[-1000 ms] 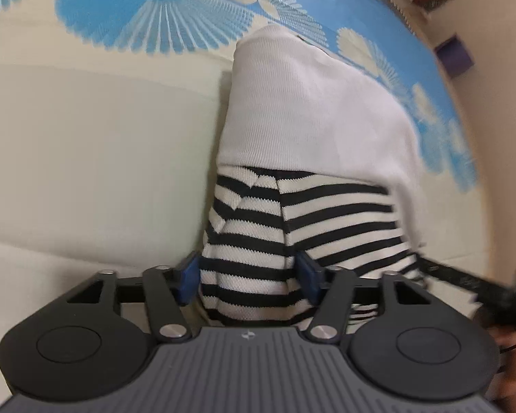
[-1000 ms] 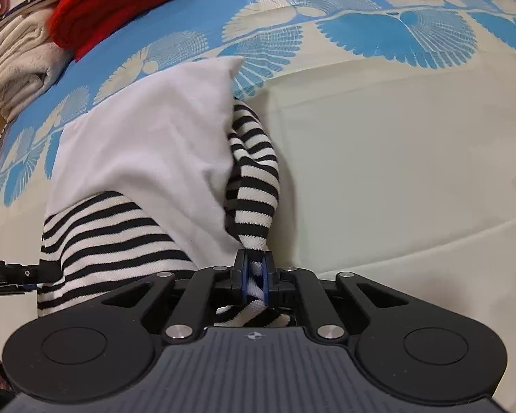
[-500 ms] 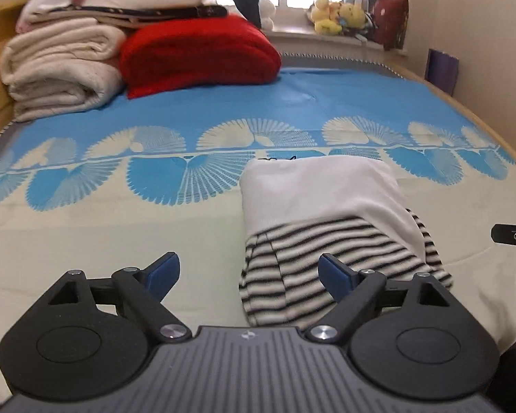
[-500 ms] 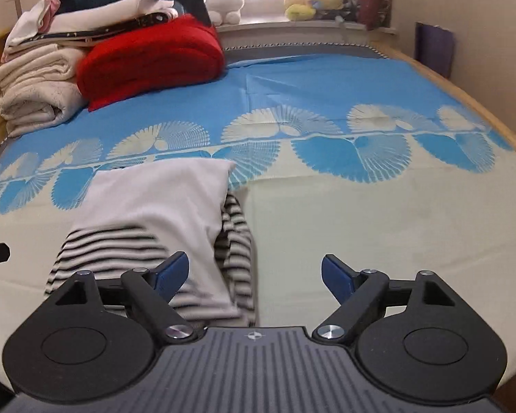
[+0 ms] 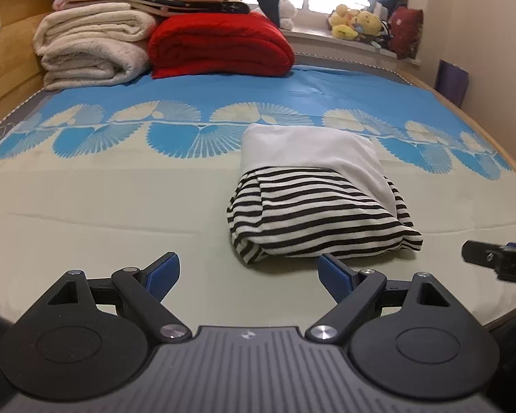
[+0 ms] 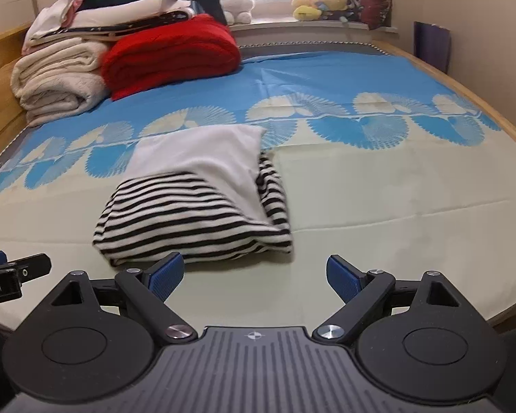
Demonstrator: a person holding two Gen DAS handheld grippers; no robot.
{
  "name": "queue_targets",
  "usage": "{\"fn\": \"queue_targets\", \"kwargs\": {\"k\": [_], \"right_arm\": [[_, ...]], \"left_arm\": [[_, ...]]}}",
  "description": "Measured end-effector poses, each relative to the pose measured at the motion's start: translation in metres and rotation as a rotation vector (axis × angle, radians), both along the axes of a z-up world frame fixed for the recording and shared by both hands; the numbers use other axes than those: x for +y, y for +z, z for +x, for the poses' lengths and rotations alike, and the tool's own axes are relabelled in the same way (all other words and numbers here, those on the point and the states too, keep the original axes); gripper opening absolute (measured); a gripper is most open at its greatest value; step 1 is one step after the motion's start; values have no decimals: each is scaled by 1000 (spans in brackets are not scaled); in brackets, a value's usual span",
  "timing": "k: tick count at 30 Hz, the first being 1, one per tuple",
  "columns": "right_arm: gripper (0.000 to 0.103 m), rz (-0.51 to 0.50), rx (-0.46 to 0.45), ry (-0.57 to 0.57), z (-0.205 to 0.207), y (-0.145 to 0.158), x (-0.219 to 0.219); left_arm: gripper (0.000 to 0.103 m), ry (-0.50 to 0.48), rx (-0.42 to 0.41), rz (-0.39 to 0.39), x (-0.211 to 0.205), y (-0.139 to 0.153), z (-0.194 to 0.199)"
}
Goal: Fold small clothes
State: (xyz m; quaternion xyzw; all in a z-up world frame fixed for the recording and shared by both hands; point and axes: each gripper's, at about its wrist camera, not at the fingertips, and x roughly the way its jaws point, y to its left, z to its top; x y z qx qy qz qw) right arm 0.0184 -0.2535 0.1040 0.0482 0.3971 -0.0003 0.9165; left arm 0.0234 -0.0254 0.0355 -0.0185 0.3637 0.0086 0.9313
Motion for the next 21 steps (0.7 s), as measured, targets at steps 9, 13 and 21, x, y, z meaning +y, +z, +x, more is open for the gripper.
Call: {"fn": "queue_targets", "kwargs": {"k": [9,13,21], "right_arm": [[90,-1,-1,41,3,-3,14],[90,-13,-1,57,5,-5,19],[90,-27,1,62,6,-7,23]], "left_arm": [[91,-35,-6,-12,-9,-7,7],[91,-43,-24,-10,-13,-8,9],[91,-38,-36,-20,-13,-7,12]]}}
